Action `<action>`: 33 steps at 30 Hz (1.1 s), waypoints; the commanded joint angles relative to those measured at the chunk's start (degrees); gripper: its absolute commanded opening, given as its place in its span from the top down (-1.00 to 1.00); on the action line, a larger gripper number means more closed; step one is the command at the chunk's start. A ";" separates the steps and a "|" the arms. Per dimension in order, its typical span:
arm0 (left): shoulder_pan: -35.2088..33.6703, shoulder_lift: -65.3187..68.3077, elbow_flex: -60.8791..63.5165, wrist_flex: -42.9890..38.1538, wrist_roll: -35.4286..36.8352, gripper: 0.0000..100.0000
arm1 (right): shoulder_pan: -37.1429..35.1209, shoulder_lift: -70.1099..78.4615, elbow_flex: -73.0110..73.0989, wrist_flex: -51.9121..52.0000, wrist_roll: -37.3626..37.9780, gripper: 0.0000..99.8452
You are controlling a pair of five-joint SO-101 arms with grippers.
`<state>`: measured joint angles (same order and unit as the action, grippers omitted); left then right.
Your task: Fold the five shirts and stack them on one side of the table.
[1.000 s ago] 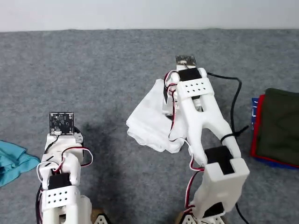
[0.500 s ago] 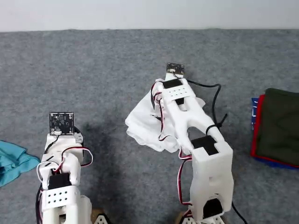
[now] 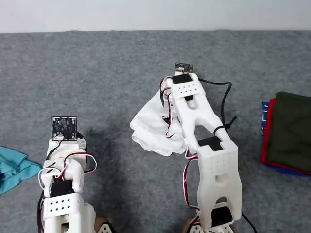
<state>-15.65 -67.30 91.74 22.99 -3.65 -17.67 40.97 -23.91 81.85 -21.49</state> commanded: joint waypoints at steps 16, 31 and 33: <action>0.26 -0.79 -0.04 -1.49 -0.53 0.97 | 14.37 -22.46 -15.65 20.97 35.43 0.98; 0.53 -0.79 0.13 -1.49 -0.62 0.97 | 33.10 -39.69 -8.62 21.14 47.91 0.98; 0.62 -0.70 0.13 -1.49 -0.62 0.97 | 35.21 -42.15 -5.80 21.14 50.37 0.98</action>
<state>-15.65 -67.30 92.26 22.73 -3.65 14.24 4.75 -31.38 100.48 25.80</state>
